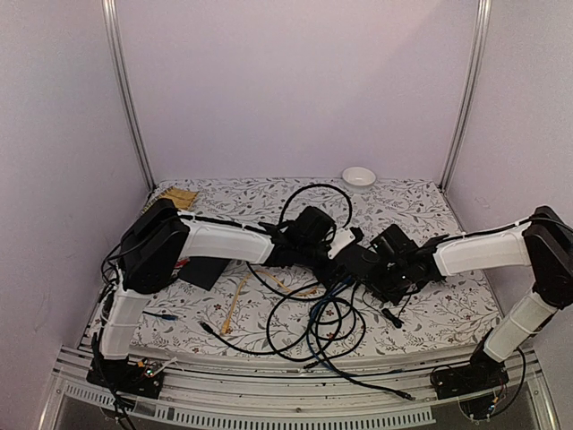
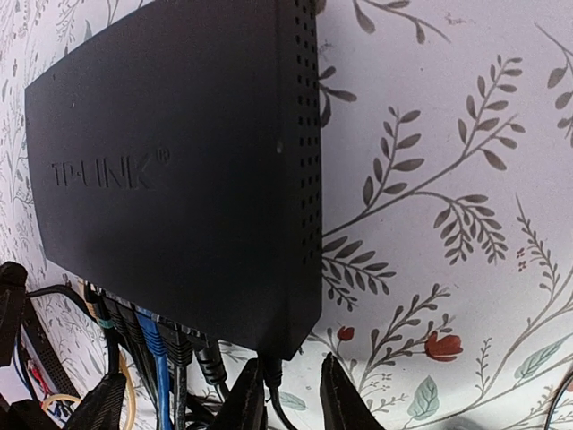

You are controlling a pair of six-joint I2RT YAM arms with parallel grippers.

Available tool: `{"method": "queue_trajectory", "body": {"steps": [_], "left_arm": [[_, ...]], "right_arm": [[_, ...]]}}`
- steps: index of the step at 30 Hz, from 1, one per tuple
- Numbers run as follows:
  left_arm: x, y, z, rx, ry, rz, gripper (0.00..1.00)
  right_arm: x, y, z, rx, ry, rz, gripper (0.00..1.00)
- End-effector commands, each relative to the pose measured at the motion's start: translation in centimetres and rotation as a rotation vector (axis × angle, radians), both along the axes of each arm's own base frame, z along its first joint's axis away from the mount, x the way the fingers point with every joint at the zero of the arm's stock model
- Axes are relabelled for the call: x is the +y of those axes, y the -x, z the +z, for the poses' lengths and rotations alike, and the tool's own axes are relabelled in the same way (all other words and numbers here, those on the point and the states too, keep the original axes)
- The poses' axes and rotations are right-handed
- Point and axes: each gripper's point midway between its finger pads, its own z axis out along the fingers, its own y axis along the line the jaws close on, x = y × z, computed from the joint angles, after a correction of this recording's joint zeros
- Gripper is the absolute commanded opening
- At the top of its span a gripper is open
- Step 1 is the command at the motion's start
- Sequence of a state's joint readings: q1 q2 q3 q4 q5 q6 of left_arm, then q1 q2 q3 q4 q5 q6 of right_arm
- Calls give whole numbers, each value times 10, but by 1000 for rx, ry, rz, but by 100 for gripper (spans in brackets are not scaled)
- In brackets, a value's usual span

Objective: Pull the plug from the switch port
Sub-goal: Hold the connector at the center of the board.

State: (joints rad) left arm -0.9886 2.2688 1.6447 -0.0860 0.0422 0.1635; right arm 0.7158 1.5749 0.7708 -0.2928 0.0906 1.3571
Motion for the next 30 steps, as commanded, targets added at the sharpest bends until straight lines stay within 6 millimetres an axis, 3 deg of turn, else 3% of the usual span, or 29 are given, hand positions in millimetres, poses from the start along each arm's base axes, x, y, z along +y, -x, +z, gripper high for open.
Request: {"method": "queue_trajectory", "body": {"steps": [1, 8, 13, 23, 30], "left_arm": [[-8, 8, -7, -4, -14, -29, 76], [-5, 9, -14, 7, -32, -21, 76], [-3, 11, 3, 3, -2, -10, 76], [0, 38, -1, 36, -23, -29, 74], [0, 45, 1, 32, -29, -29, 73]], "right_arm": [[3, -5, -4, 0, -3, 17, 20], [4, -6, -8, 5, -6, 21, 20], [5, -8, -8, 5, -7, 21, 20], [4, -8, -11, 10, -3, 17, 20], [4, -10, -10, 7, -5, 18, 20]]}}
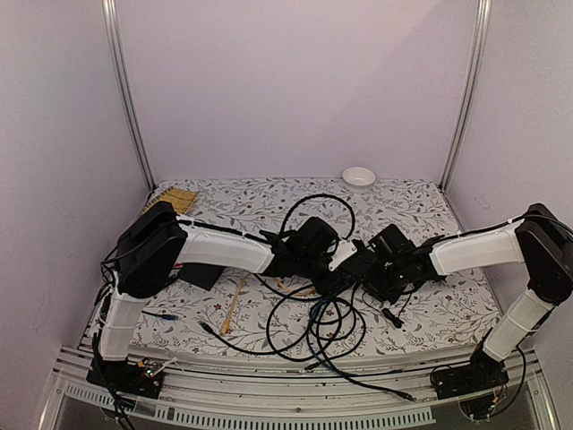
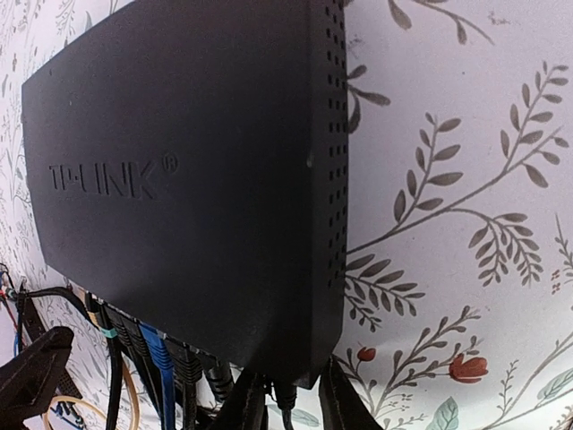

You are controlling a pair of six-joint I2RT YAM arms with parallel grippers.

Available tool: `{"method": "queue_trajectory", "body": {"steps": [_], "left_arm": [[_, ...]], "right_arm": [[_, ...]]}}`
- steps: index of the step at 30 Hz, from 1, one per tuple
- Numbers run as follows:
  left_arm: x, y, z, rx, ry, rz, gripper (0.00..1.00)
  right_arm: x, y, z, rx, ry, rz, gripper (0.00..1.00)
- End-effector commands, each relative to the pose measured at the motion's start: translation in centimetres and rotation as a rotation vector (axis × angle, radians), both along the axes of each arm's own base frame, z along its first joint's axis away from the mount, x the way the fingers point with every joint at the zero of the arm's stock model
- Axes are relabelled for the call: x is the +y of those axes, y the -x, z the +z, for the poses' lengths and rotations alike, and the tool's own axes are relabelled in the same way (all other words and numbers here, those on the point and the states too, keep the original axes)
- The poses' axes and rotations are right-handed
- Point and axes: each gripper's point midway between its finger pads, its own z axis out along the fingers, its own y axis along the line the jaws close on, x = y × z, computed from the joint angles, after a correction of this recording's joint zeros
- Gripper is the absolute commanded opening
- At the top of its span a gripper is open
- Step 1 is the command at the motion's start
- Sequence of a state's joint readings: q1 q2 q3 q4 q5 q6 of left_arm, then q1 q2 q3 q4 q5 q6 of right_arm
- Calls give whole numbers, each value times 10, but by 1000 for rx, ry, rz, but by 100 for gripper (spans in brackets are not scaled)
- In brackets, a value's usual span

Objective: Pull the plug from the switch port
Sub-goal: Hold the connector at the center of the board.

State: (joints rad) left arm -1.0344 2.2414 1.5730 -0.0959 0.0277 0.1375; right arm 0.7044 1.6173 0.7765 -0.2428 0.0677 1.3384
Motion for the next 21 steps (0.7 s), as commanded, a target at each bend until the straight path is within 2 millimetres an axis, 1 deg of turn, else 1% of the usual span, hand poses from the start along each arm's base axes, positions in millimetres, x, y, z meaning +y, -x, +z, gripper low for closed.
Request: {"method": "queue_trajectory", "body": {"steps": [1, 4, 11, 18, 21], "left_arm": [[-3, 14, 18, -4, 16, -10, 72], [-3, 17, 20, 4, 19, -15, 72], [-2, 20, 8, 15, -7, -3, 69], [-4, 22, 1, 45, -15, -4, 58], [-3, 21, -1, 51, -16, 10, 57]], "right_arm": [[-2, -3, -3, 9, 11, 0, 20], [-2, -3, -3, 10, 12, 3, 20], [-2, -3, -3, 10, 11, 4, 20], [-2, -3, -4, 12, 8, 4, 20], [-2, -3, -4, 11, 6, 4, 20]]}}
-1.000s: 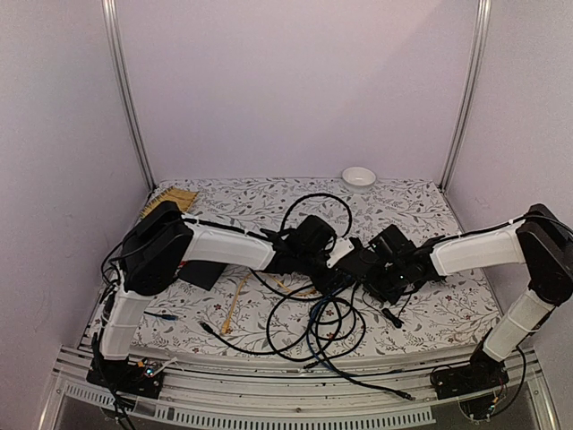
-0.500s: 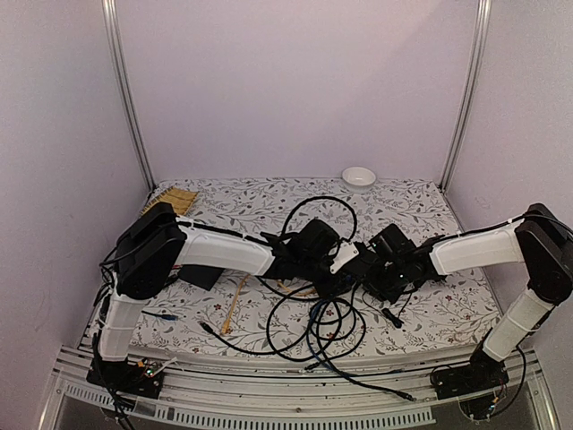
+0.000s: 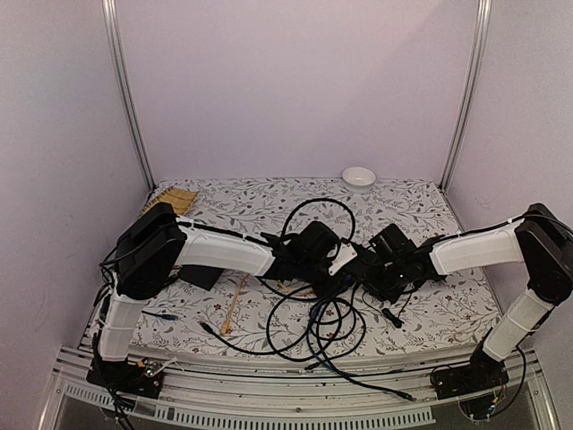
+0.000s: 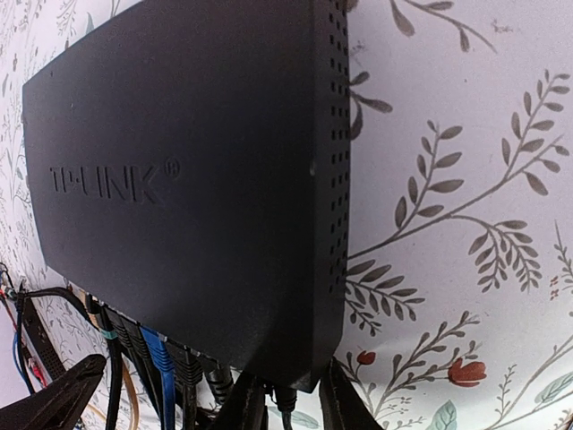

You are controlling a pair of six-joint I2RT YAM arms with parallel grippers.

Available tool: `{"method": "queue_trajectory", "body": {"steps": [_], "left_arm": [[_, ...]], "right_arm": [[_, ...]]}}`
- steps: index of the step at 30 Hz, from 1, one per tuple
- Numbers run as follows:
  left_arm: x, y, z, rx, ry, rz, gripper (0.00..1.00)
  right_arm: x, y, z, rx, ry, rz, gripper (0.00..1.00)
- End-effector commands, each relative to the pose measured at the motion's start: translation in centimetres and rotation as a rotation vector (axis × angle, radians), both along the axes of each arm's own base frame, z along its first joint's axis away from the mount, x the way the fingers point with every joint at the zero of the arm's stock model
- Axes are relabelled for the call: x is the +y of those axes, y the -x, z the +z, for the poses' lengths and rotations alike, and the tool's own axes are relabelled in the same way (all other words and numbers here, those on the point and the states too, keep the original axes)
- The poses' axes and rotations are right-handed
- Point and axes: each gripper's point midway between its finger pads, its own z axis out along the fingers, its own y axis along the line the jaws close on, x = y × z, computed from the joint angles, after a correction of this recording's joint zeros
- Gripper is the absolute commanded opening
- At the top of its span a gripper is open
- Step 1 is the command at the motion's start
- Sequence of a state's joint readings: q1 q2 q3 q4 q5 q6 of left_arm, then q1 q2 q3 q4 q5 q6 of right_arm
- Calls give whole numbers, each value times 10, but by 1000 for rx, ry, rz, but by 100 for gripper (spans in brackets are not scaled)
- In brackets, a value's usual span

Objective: Pull the plug from the switch port
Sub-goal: Hold the connector at the center of the board.

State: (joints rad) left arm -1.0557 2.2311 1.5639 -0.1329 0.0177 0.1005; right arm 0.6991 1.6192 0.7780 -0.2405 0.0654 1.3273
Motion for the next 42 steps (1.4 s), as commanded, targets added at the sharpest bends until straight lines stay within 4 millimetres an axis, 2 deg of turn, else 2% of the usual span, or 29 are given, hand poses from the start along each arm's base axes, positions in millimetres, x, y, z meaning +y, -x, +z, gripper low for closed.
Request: {"method": "queue_trajectory", "body": {"steps": [1, 7, 10, 25, 42], "left_arm": [[-4, 7, 2, 16, 4, 5, 57], [-2, 5, -7, 32, -19, 25, 55], [-2, 6, -10, 43, -21, 29, 47], [2, 13, -21, 101, -33, 22, 27], [16, 23, -35, 164, -70, 48, 14]], "right_arm": [[-1, -1, -4, 14, 3, -2, 20], [-1, -1, -5, 14, 0, -1, 20], [-1, 0, -5, 14, 0, -3, 20], [0, 0, -7, 18, -8, -1, 20], [1, 0, -7, 20, -11, -2, 16]]}}
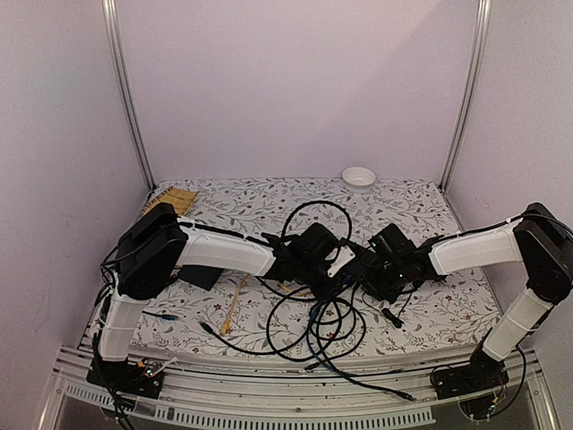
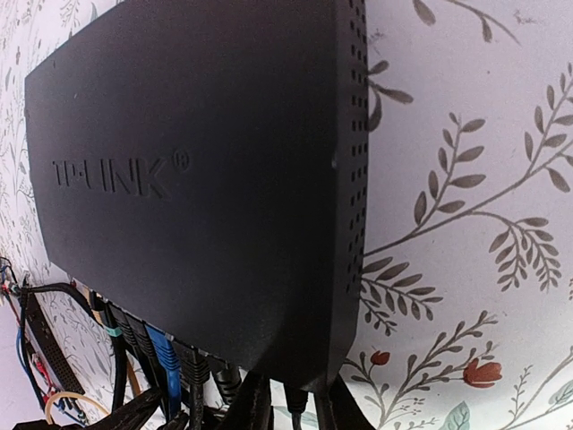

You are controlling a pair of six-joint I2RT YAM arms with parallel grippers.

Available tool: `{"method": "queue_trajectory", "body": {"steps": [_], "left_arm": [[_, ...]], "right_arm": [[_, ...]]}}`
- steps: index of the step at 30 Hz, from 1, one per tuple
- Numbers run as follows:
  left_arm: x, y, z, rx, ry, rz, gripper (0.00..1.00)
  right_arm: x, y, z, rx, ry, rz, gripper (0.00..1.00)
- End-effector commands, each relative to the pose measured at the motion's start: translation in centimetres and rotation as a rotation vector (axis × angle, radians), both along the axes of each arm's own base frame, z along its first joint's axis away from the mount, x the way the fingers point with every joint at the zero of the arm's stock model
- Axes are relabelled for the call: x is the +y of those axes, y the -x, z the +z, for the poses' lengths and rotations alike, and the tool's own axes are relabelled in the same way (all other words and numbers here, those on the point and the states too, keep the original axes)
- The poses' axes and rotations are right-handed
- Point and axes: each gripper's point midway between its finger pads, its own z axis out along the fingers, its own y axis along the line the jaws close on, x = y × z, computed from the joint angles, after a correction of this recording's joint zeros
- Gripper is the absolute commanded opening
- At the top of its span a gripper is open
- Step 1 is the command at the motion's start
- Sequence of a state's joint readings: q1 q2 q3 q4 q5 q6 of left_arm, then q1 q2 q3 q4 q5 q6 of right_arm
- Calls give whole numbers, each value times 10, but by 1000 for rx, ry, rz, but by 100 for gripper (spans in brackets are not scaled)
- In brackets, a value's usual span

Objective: Pull the plug from the switch port
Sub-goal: Hold the connector at the center of the board.

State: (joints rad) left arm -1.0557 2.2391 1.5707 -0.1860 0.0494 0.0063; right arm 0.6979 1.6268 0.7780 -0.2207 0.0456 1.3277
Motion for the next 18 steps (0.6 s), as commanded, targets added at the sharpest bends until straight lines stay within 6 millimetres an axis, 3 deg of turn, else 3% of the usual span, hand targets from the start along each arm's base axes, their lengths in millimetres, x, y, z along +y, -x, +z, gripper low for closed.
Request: {"method": "queue_trajectory", "body": {"steps": [1, 14, 18], "left_arm": [[13, 14, -26, 66, -65, 0, 14], [19, 15, -35, 87, -96, 30, 17], [19, 16, -43, 107, -112, 29, 7]], "right_arm": [[-4, 1, -7, 20, 11, -9, 16], [-4, 1, -7, 21, 11, -12, 16], [-4, 1, -8, 22, 13, -11, 16]]}}
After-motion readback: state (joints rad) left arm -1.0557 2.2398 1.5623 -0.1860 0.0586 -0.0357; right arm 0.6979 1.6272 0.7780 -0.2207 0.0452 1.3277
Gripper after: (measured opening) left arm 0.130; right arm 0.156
